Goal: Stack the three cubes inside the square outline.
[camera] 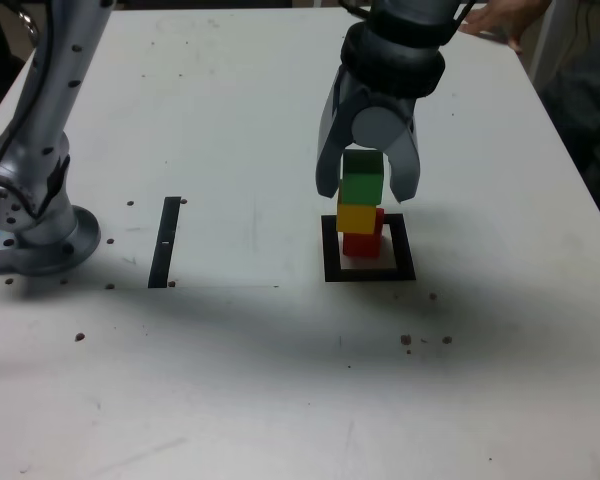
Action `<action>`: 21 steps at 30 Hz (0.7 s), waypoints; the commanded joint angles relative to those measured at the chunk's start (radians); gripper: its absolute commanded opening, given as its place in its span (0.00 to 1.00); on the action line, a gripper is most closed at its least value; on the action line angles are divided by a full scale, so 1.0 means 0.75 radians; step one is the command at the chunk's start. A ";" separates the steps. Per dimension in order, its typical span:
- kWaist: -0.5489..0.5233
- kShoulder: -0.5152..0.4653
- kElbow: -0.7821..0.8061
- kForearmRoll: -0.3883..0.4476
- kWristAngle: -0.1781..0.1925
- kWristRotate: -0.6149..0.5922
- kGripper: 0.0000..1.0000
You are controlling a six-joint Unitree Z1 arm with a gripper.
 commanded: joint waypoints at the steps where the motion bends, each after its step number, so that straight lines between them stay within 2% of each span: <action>1: 0.001 0.004 0.001 0.008 0.001 0.003 0.99; 6: 0.001 -0.030 0.004 0.010 0.025 0.002 0.99; 14: 0.000 -0.166 0.034 0.020 0.120 -0.022 0.99; 21: 0.002 -0.340 0.204 0.020 0.141 -0.070 0.99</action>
